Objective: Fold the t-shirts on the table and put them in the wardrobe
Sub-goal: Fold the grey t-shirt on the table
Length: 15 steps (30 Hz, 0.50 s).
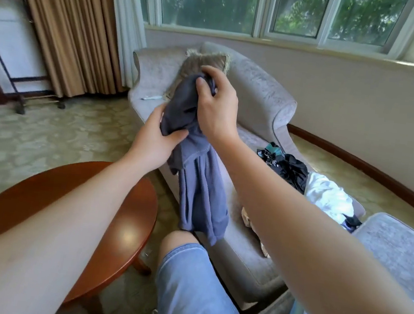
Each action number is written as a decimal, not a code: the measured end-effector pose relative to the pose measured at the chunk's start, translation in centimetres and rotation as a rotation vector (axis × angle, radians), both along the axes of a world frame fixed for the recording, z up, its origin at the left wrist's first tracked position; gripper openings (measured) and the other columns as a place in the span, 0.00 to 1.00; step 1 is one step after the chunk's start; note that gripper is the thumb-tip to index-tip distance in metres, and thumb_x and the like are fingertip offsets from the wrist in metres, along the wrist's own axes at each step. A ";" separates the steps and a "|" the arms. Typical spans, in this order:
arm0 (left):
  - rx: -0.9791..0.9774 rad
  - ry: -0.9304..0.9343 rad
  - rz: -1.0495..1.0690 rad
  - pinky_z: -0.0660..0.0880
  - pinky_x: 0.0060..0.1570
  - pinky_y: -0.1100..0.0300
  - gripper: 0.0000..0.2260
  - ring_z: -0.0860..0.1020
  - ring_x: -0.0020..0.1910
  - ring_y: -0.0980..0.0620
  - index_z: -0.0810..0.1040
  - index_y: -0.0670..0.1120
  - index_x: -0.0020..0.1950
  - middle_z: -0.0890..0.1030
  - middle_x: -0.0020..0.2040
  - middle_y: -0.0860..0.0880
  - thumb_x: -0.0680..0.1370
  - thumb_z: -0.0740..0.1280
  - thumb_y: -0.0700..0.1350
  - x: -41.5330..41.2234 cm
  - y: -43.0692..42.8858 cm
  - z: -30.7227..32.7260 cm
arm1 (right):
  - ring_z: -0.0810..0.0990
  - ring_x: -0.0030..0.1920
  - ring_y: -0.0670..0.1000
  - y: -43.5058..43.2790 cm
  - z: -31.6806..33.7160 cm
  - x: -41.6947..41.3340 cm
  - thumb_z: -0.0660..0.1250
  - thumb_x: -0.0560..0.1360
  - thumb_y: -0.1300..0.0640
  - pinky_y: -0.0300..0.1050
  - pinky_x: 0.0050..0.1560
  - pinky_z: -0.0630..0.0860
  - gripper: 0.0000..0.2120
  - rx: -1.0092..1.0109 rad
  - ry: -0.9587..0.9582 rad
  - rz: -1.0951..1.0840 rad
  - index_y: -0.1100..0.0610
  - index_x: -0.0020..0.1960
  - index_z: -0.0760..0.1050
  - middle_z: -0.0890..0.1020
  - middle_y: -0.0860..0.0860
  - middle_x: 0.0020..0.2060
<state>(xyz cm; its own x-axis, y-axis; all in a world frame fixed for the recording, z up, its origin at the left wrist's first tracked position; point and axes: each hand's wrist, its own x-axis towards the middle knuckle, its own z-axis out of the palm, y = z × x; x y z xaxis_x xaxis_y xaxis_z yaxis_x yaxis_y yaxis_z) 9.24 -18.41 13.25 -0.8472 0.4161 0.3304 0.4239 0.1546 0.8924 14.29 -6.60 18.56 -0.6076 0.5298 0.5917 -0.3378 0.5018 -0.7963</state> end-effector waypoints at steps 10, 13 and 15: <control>-0.155 0.094 0.376 0.72 0.54 0.57 0.43 0.75 0.63 0.49 0.51 0.55 0.79 0.72 0.70 0.48 0.73 0.75 0.51 1.6 -11.7 8.0 | 0.75 0.63 0.50 -7.6 5.5 -2.8 0.63 0.79 0.62 0.36 0.62 0.66 0.15 -0.040 0.041 0.201 0.60 0.65 0.75 0.79 0.54 0.62; -0.254 0.049 0.468 0.71 0.60 0.56 0.44 0.73 0.67 0.47 0.52 0.53 0.80 0.69 0.73 0.44 0.72 0.76 0.48 1.6 -15.9 9.7 | 0.75 0.62 0.51 -9.9 6.4 -4.1 0.63 0.79 0.62 0.33 0.58 0.65 0.15 -0.030 0.040 0.263 0.60 0.64 0.76 0.80 0.54 0.61; -0.363 0.030 0.491 0.67 0.64 0.57 0.41 0.67 0.72 0.47 0.57 0.50 0.79 0.65 0.76 0.47 0.72 0.75 0.51 1.5 -18.3 10.6 | 0.76 0.61 0.51 -11.6 6.4 -5.3 0.63 0.79 0.62 0.33 0.57 0.65 0.15 0.003 0.000 0.305 0.59 0.64 0.76 0.80 0.53 0.60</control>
<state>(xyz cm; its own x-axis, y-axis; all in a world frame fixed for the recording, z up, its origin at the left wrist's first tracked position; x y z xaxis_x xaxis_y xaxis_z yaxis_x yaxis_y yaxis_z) 10.77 -36.72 23.83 -0.9612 0.0698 0.2670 0.2499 0.6306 0.7347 9.03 -18.15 24.92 -0.7386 0.3212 0.5927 -0.4732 0.3792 -0.7952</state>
